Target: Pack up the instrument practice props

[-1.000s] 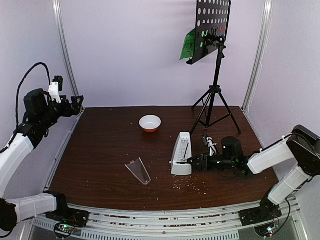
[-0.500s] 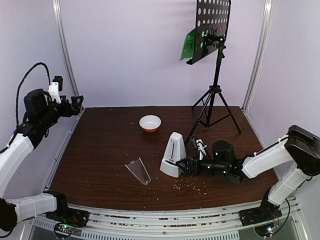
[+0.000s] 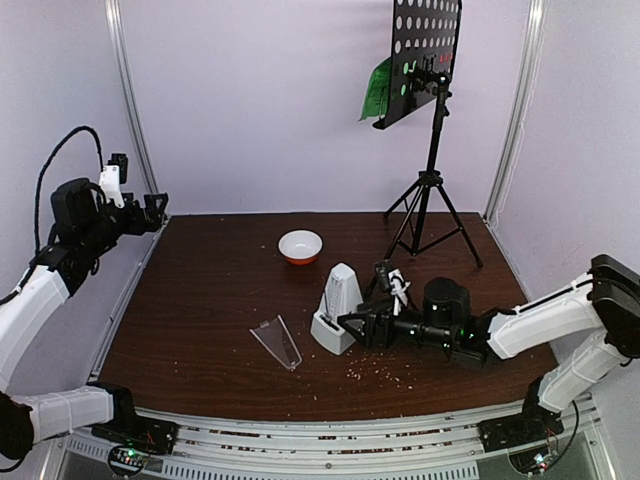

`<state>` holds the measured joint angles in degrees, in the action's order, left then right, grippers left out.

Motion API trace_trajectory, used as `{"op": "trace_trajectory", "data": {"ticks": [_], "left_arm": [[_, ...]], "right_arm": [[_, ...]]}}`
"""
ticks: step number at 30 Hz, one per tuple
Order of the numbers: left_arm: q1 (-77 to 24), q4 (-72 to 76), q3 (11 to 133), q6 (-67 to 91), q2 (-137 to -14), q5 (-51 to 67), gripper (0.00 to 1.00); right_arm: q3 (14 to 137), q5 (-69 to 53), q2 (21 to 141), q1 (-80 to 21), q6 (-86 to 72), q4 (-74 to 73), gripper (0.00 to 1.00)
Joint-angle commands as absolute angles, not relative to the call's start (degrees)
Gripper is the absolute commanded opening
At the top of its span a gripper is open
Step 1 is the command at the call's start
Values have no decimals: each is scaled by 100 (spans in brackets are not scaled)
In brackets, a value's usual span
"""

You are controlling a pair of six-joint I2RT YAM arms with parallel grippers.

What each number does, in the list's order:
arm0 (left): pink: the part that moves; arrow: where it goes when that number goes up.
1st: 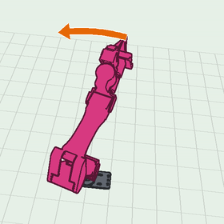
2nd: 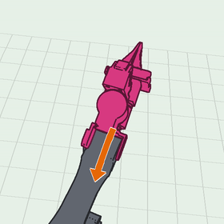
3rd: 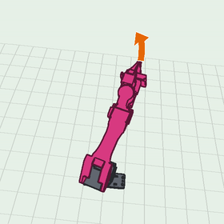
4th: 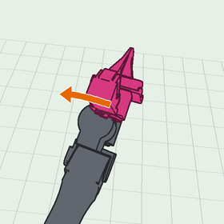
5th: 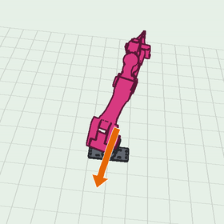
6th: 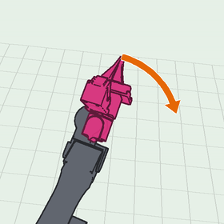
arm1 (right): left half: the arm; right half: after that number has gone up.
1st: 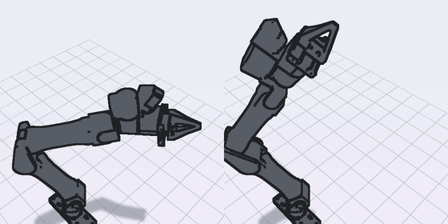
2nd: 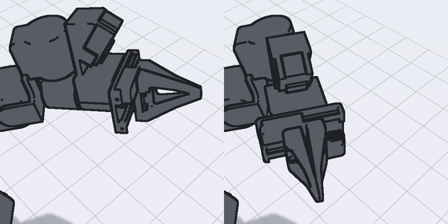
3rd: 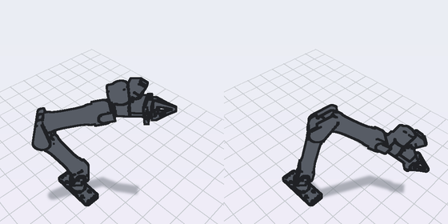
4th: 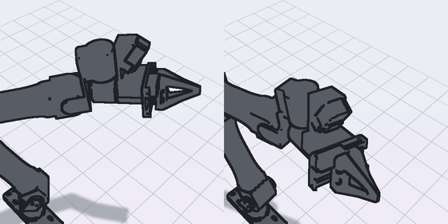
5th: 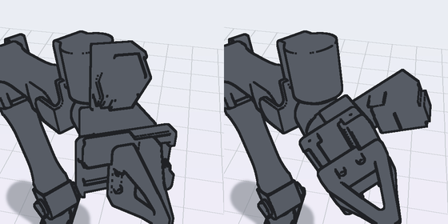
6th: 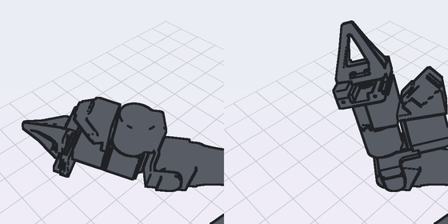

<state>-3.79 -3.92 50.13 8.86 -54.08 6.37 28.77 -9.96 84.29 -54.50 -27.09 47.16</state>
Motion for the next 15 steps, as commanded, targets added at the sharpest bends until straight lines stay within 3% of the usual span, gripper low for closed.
{"op": "trace_trajectory", "data": {"ticks": [1,6,15], "left_arm": [[-356,-188,5244,1022,-5691,738,98],[-413,-265,5939,1581,-6164,1493,98],[-632,-141,6476,1825,-6709,2500,98]], "right_arm": [[2844,-348,7555,-5448,-2197,3846,88],[2889,147,6794,-5362,-1874,3112,100],[3236,349,6423,-5278,-1966,2669,100]]}}
